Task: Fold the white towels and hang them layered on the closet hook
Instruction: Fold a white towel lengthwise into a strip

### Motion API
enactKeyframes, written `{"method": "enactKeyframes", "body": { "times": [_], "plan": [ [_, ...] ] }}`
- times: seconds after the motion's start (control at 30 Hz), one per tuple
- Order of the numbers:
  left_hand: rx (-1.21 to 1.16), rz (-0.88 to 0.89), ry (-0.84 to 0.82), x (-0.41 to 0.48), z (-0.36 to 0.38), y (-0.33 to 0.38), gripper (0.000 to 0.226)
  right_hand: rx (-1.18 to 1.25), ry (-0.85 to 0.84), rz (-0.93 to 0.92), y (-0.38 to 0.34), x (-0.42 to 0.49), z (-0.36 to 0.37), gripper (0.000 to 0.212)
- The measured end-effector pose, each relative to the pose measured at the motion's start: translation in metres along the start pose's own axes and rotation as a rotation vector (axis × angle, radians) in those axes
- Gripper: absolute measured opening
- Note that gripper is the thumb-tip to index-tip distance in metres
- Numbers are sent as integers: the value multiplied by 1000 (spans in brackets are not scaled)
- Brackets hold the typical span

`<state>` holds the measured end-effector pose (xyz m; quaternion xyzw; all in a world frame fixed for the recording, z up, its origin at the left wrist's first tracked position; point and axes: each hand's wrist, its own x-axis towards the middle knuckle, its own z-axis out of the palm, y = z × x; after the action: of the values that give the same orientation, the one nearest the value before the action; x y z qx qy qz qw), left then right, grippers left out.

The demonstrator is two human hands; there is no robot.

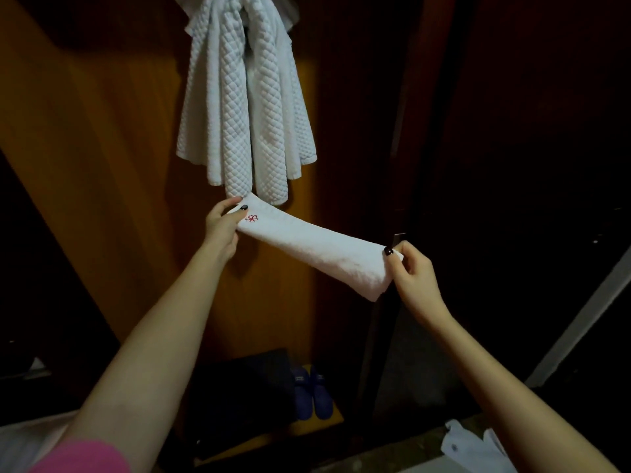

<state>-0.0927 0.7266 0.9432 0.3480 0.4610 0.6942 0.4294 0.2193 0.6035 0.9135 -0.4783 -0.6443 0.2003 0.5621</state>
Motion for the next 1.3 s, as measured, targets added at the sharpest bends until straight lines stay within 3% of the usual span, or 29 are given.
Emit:
{"method": "enactKeyframes", "body": {
  "times": [0.1,0.17,0.33,0.43,0.53,0.57,0.67,0.9,1.0,1.17,1.3],
  "plan": [
    [-25,-11,23,-2,4,1,38,-2,60,11,2,1,2,27],
    [-53,-16,38,-2,6,2,37,-3,45,52,3,4,1,10],
    [-107,-20,4,-2,9,8,30,-8,-262,181,1,9,-10,6],
    [-46,14,-33,-1,10,10,21,-326,-384,100,1,8,-12,15],
    [12,46,-35,0,14,13,20,-638,-346,-52,0,3,-5,7],
    [29,54,-22,1,15,15,19,-677,-321,-102,0,2,-3,13],
    [31,79,3,3,17,19,20,-585,-383,-177,0,-1,-3,32],
    [-8,88,-12,4,17,26,24,-437,-471,-63,1,3,-2,10],
    [-25,91,-43,5,13,30,24,-492,-564,-47,-4,4,2,21],
    [1,95,-73,9,6,35,22,-447,-486,-113,-17,2,7,19],
    [12,104,-37,10,-1,35,23,-453,-391,-316,-30,-7,4,19]
  ]
}}
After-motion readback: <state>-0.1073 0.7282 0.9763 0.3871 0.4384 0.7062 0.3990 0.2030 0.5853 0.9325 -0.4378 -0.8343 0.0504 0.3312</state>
